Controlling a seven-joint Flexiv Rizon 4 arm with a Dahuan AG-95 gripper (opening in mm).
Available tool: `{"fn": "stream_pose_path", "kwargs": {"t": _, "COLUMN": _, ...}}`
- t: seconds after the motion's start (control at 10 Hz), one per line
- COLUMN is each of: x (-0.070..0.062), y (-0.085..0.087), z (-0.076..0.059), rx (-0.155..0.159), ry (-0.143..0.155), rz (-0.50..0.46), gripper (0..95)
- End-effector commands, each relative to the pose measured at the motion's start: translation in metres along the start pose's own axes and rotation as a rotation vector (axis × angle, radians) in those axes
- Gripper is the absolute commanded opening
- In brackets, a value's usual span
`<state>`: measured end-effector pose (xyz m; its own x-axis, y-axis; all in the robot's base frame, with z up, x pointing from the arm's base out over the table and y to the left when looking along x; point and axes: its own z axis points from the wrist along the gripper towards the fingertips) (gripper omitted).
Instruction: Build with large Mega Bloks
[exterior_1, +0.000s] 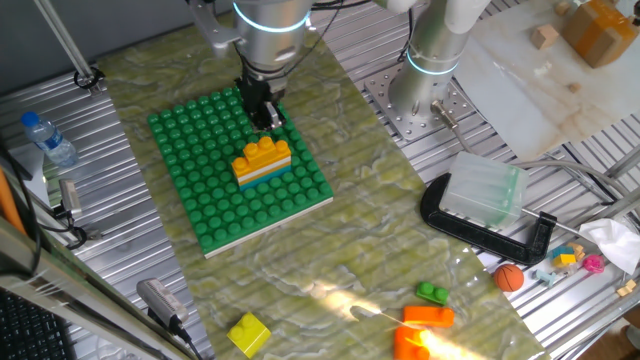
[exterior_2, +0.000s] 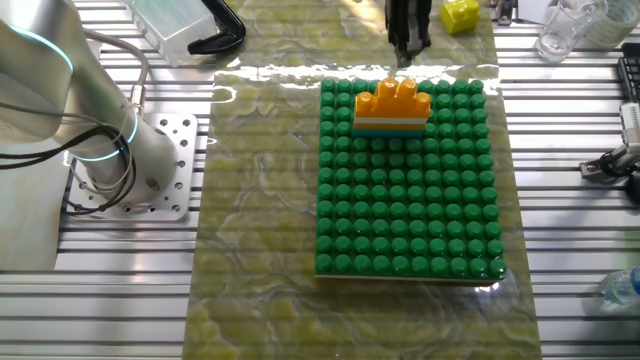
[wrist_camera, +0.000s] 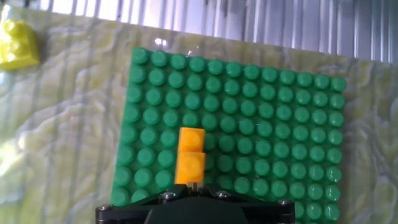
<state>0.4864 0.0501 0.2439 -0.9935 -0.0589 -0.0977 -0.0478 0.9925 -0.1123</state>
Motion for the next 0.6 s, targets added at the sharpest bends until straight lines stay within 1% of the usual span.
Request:
{"fn": "stream_pose_path", "kwargs": {"t": 0.1, "x": -0.002, "y": -0.003, "z": 0.005, "rx": -0.001, "ry": 0.014, "rz": -0.008, "gripper": 0.0}}
{"fn": "stream_pose_path", "kwargs": {"t": 0.2, "x": -0.003, "y": -0.004, "z": 0.007, "rx": -0.004, "ry": 0.013, "rz": -0.007, "gripper": 0.0}}
{"fn": "stream_pose_path", "kwargs": {"t": 0.4, "x": -0.006, "y": -0.008, "z": 0.018, "rx": -0.010, "ry": 0.012, "rz": -0.006, "gripper": 0.0}}
{"fn": "stream_pose_path", "kwargs": {"t": 0.6, "x": -0.008, "y": -0.006, "z": 0.023, "rx": -0.013, "ry": 0.015, "rz": -0.005, "gripper": 0.0}}
